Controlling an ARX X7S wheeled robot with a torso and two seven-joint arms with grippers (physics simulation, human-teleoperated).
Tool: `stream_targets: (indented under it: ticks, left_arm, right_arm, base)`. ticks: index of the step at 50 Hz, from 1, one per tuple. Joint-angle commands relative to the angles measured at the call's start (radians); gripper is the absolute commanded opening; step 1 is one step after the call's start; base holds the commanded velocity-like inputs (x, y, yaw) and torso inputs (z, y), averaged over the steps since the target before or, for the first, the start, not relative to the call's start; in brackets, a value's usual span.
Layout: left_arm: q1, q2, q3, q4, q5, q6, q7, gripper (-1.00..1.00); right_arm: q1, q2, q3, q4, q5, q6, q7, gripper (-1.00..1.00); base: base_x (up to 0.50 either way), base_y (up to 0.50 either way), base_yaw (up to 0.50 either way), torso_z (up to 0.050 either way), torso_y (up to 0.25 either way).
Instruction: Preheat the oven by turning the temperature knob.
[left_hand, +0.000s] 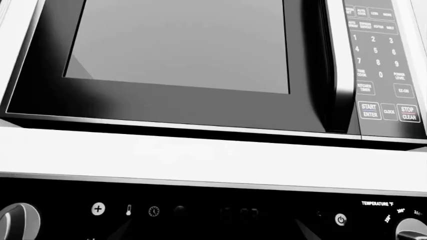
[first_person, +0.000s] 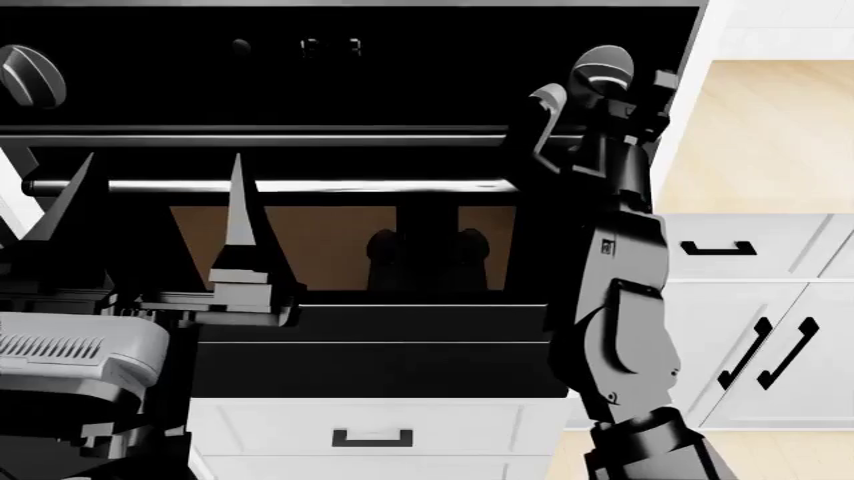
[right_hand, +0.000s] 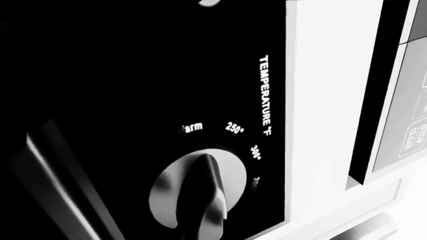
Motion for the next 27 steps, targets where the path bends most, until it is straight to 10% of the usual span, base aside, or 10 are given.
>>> stream_targets:
  ticks: [1,27]
  left_arm:
    - [-0.002,-0.001,0.002,-0.004,-0.001,0.002,-0.001,1.00]
    - [0.003,-0.006,0.008,-0.002,0.005,0.006,-0.006,1.00]
  right_arm:
    - [0.121,0.044,0.017,0.022,0.118,0.008,-0.007,-1.00]
    - [0.124,0.032,0.061,-0.038,0.197,0.045,-0.034,-1.00]
  base:
    - [0.03,0.00,0.01,0.000,0.000]
    - [0.03,0.00,0.01,0.004,0.000]
